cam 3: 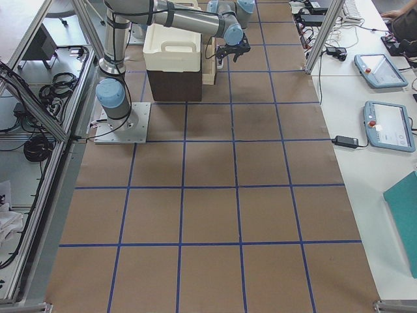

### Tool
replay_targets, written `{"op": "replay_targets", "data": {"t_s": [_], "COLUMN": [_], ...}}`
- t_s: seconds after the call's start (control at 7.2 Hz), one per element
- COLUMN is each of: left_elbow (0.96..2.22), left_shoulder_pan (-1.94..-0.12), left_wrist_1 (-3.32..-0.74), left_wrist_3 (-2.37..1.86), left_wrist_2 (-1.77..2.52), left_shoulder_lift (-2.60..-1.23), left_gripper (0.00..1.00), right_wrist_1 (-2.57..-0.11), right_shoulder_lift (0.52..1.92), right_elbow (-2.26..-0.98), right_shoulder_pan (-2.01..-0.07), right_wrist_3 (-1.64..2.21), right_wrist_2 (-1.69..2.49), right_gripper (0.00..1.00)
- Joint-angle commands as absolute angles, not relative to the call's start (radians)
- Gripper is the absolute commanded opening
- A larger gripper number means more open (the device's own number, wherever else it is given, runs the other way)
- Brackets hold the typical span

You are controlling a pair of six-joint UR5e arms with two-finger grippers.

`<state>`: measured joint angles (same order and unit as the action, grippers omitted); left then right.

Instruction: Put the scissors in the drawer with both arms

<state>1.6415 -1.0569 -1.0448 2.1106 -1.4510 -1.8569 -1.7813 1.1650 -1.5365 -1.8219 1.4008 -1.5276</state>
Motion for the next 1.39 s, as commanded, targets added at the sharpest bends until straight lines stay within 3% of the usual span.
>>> {"op": "replay_targets", "data": {"t_s": [0.0, 0.42, 0.83, 1.25], "left_elbow": [1.525, 1.485, 1.489, 1.491], "left_shoulder_pan": [-1.155, -1.225, -1.438, -1.489], "left_wrist_1": [-1.33, -1.584, -1.568, -1.604], "left_wrist_3": [1.958, 1.839, 1.512, 1.48], "left_wrist_2": [-1.445, -1.451, -1.494, -1.521], "left_shoulder_lift": [-1.751, -1.603, -1.63, -1.625], "left_gripper": [0.03, 0.02, 0.0, 0.0], "right_wrist_1": [-1.831, -1.888, -1.917, -1.96], "right_shoulder_lift": [1.166, 1.166, 1.164, 1.163], "right_elbow": [-1.534, -1.532, -1.532, -1.532], "right_shoulder_pan": [-1.816, -1.812, -1.809, -1.804], "right_wrist_3": [1.368, 1.301, 1.285, 1.255], "right_wrist_2": [-1.531, -1.536, -1.537, -1.551], "right_gripper": [1.0, 1.0, 1.0, 1.0]}}
